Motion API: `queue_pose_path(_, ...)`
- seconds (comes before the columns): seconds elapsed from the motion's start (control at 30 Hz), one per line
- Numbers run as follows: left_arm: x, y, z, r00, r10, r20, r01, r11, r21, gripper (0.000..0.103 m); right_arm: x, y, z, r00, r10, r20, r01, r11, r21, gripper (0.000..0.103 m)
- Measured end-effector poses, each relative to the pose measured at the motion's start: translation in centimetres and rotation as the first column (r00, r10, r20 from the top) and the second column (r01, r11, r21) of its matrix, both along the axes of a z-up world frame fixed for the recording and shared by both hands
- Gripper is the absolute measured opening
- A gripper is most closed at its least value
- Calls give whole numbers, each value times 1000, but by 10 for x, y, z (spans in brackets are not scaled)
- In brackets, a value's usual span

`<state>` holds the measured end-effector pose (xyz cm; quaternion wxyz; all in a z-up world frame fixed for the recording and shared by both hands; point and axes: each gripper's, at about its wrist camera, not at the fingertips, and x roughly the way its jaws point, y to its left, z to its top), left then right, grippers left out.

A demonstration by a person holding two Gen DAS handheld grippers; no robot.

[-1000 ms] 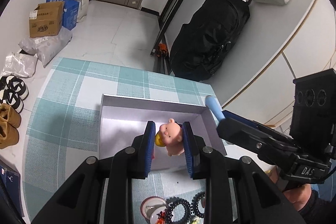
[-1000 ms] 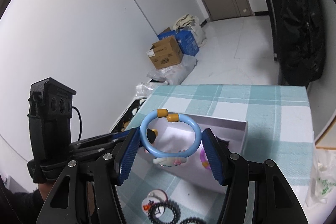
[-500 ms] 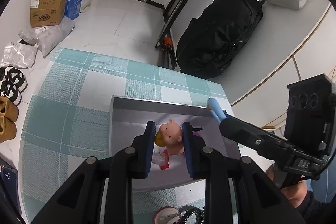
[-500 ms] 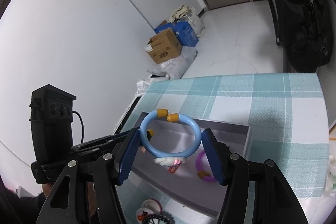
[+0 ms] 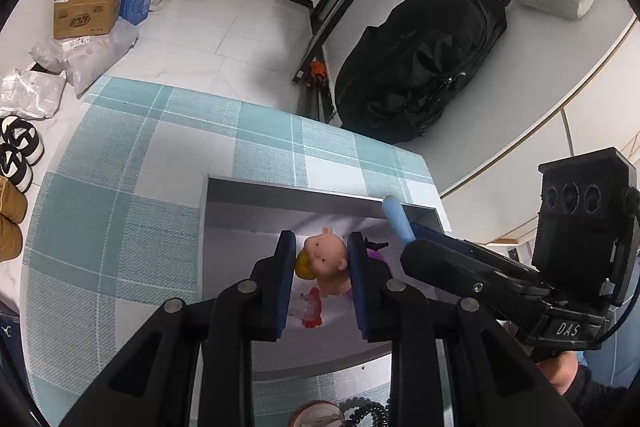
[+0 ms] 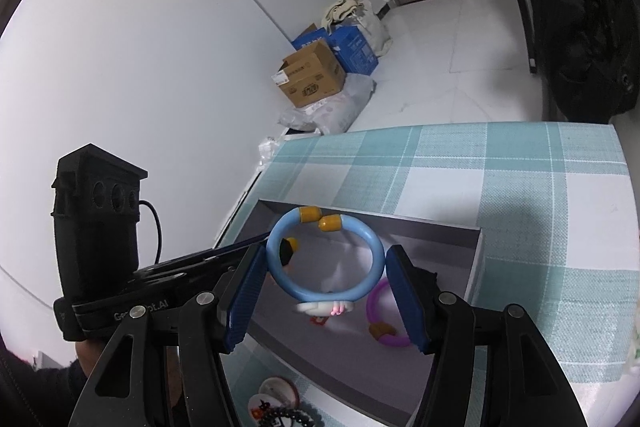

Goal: Organize jewelry
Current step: 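Open both grippers to drop the bangle and pig into the box, withdraw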

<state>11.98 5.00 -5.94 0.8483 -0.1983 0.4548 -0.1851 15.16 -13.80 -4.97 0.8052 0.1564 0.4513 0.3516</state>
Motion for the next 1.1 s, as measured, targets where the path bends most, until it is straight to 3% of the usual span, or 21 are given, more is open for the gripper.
queue_pose_path(0.07, 2, -1, -1, 1000, -5, -18, 5, 1000, 0, 25, -2, -2, 3, 1000, -10, 12, 10, 1000, 6, 63)
queue_pose_path(0.13, 0, 0, 1, 1000, -10, -16, 10, 1000, -10, 38, -4, -4, 7, 999, -15, 32, 15, 1000, 11, 76)
queue_pose_path(0.17, -1, -1, 2, 1000, -13, -14, 13, 1000, -15, 52, -6, -5, 10, 999, -18, 46, 17, 1000, 14, 76)
queue_pose_path(0.2, -3, 0, 3, 1000, -18, -6, 18, 999, -32, 59, -8, -7, 13, 998, -21, 62, 20, 1000, 19, 76)
queue_pose_path(0.77, -31, -12, 22, 997, 11, 74, -22, 990, 140, 60, -35, -35, 34, 976, -142, 167, 141, 990, 20, 86)
queue_pose_path(0.87, -42, -15, 31, 992, 16, 122, -38, 983, 180, 61, -45, -36, 36, 971, -153, 182, 155, 988, 2, 86)
queue_pose_path(1.0, -54, -19, 35, 987, 21, 156, -56, 973, 222, 70, -58, -37, 39, 968, -151, 199, 158, 987, -18, 88)
queue_pose_path(1.1, -62, -21, 35, 986, 15, 164, -54, 971, 235, 70, -66, -37, 40, 965, -149, 215, 162, 986, -47, 89)
